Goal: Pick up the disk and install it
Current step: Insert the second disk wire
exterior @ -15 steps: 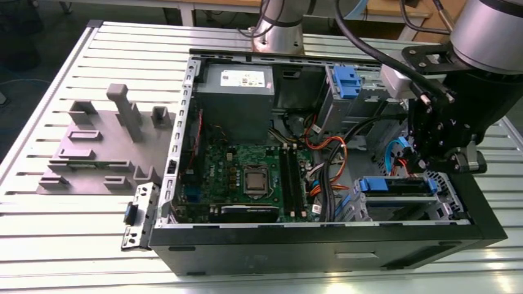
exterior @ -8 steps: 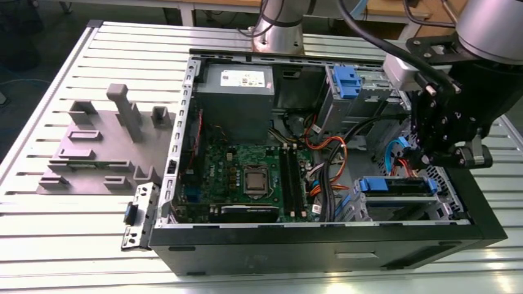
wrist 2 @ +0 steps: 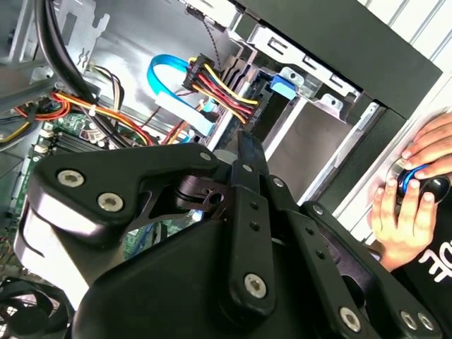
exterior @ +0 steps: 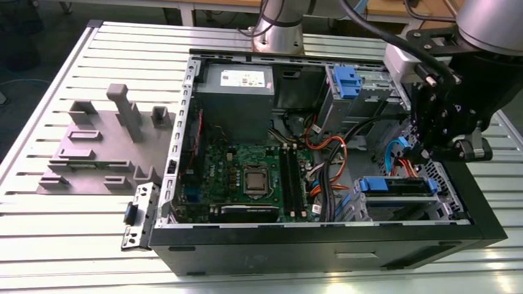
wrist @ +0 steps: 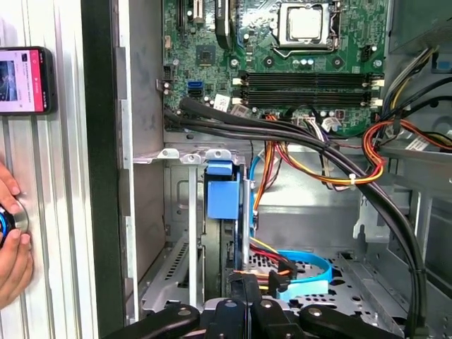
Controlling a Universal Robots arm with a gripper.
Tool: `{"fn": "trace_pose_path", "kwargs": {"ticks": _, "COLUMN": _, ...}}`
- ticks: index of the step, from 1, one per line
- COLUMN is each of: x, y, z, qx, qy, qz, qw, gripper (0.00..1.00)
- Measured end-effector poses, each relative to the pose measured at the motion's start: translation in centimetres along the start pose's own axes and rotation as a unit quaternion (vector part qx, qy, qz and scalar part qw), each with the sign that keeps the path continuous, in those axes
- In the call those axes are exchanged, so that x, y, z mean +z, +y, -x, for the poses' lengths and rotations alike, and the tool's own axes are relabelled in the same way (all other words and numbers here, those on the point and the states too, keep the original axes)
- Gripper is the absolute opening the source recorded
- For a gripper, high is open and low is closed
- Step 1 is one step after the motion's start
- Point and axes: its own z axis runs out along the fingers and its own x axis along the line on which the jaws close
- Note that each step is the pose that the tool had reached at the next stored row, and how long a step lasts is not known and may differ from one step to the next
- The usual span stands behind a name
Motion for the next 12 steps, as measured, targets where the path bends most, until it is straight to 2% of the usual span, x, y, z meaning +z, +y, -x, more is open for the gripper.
{"fn": "trace_pose_path", "kwargs": {"ticks": 3, "x": -0.15, "y": -0.03, "z": 0.2, "qx": 0.0, "qy": 0.0, "qz": 0.0026, "qw": 1.0, "gripper": 0.11}}
{"fn": "trace_pose_path", "kwargs": {"ticks": 8, "x": -0.25, "y": -0.14, "z": 0.55, "qx": -0.001, "qy": 0.0, "qz": 0.0135, "qw": 0.99991, "gripper": 0.11}}
{"fn": "trace_pose_path", "kwargs": {"ticks": 12, "x": -0.27, "y": -0.25, "z": 1.17, "qx": -0.001, "qy": 0.0, "qz": 0.016, "qw": 0.99987, "gripper": 0.11}}
